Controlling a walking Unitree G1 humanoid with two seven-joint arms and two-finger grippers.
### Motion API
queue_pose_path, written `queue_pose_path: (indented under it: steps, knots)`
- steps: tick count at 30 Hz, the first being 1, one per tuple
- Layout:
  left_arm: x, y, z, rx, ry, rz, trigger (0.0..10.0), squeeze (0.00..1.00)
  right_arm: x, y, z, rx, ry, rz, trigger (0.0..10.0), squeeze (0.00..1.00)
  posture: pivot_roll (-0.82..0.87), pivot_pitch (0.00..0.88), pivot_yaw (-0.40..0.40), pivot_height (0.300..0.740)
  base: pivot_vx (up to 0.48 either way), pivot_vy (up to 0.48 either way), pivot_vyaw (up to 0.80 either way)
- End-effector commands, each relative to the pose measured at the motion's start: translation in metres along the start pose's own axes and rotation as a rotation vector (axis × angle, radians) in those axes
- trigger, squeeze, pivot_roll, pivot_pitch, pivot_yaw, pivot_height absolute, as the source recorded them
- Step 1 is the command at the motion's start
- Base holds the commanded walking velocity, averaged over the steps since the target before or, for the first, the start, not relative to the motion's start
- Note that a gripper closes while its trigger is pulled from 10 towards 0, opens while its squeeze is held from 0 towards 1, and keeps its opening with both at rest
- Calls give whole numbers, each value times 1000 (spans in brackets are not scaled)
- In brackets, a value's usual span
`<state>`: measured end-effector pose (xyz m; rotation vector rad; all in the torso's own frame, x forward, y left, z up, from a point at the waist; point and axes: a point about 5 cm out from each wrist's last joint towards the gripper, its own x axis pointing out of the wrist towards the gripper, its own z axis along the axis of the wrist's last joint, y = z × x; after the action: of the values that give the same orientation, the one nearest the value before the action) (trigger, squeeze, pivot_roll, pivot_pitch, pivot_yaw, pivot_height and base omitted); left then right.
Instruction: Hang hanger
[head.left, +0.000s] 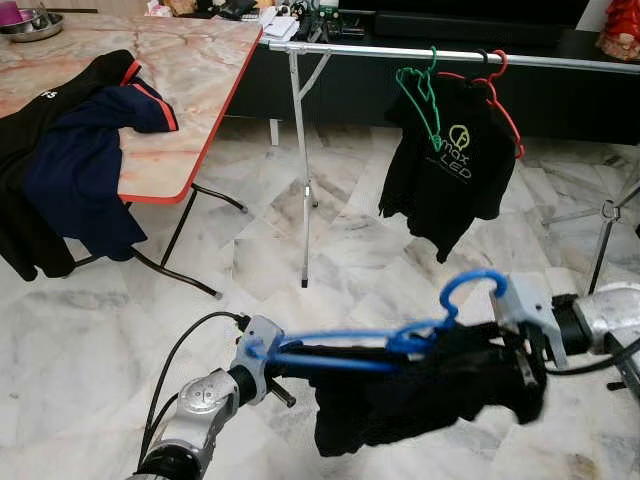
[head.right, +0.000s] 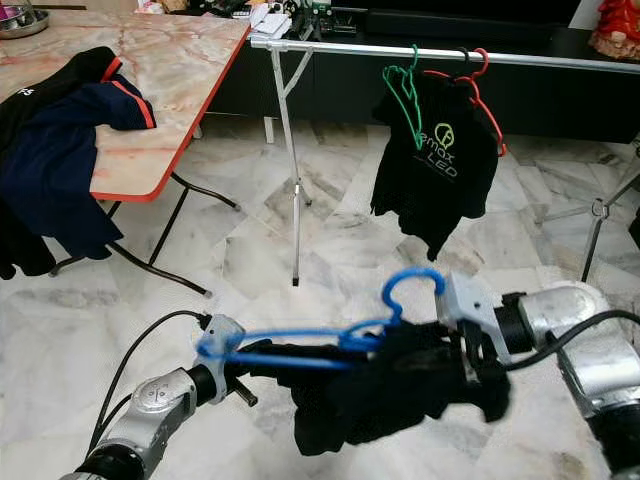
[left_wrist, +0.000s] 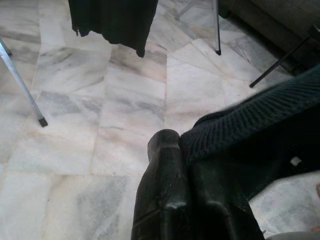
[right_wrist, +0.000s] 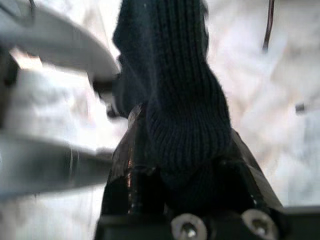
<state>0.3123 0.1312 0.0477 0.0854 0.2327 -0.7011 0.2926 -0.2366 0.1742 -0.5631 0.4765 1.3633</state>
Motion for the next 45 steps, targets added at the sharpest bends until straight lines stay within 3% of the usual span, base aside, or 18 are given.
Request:
queue_pose_path:
  steps: [1,8,12,27,30,37,38,45]
  knots:
    - [-6,1,-12,-11,50,15,0,0,-14,-2,-6,6,50,-40,0,0,-128,231,-53,740,0,0,0]
    - [-7,0,-12,-12,53,9,0,0,-24,-3,-9,13,86,-54,0,0,-128,233,-50,740,0,0,0]
    - [-7,-1,-13,-11,59,2,0,0,-29,-4,-26,-21,277,-81,0,0,-129,233,-48,740,0,0,0]
    - [-8,-1,-15,-1,76,-14,0,0,-28,-25,-33,-188,480,-273,0,0,-124,234,-42,740,0,0,0]
    - [-8,-1,-15,2,80,-17,0,0,-26,-27,-32,-196,476,-307,0,0,-122,233,-41,740,0,0,0]
    - [-8,0,-11,-2,70,-30,0,0,-15,-24,-43,-233,553,-298,0,0,-120,224,-39,740,0,0,0]
    - [-7,2,-3,-16,38,-41,0,0,-10,-24,-50,-245,585,-308,0,0,-117,224,-40,740,0,0,0]
    - [-6,8,23,76,13,-113,0,0,14,-18,-61,-236,584,-300,0,0,-108,233,-36,740,0,0,0]
